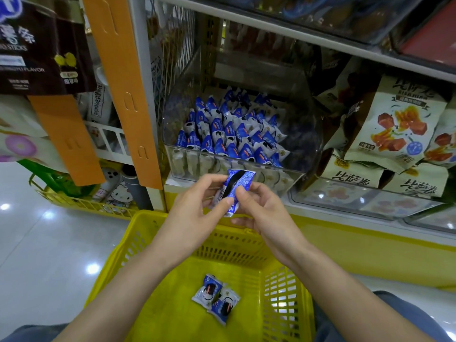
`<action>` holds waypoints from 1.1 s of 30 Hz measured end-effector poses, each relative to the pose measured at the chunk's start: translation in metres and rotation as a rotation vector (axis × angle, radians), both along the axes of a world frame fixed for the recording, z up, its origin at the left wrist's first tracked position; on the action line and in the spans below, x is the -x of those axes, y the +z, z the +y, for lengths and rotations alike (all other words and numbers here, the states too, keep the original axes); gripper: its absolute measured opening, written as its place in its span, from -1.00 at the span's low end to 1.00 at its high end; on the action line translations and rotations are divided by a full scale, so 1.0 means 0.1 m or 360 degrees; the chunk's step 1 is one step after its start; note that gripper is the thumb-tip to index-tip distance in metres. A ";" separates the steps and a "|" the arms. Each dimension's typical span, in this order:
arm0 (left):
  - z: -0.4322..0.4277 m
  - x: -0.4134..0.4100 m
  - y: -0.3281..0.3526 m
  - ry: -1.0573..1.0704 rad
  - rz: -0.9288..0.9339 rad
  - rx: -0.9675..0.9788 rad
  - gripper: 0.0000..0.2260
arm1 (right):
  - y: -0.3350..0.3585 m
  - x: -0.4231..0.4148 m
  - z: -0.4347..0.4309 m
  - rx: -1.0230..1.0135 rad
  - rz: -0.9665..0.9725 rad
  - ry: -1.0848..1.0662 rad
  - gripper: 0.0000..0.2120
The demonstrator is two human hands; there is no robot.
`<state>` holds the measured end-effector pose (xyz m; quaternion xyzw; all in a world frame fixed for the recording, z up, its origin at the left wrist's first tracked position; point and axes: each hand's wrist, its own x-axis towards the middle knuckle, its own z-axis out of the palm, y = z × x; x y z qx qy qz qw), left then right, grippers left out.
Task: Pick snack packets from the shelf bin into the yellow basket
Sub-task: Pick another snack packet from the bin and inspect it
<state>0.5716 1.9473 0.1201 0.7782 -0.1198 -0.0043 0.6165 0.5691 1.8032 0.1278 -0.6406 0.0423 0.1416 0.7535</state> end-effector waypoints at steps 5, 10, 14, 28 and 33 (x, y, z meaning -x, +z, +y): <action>0.06 0.01 0.00 -0.0028 -0.0073 -0.0252 -0.69 | 0.00 0.01 -0.01 0.0114 -0.0097 0.0012 -0.55; 0.06 0.06 0.00 0.0054 -0.0214 -0.0448 -0.76 | -0.02 0.01 0.00 0.0159 -0.0118 0.0072 -0.60; 0.09 0.05 0.00 0.0177 -0.0429 -0.0651 -0.81 | -0.03 0.01 0.02 0.0233 -0.0174 0.0181 -0.58; -0.07 0.06 0.06 0.0038 0.0156 0.0044 -0.83 | -0.10 0.00 0.02 0.1148 -0.0668 -0.0200 -0.55; -0.06 0.02 0.06 0.0233 0.0168 0.0247 -0.87 | -0.05 0.02 0.00 0.1287 -0.0903 -0.0060 -0.37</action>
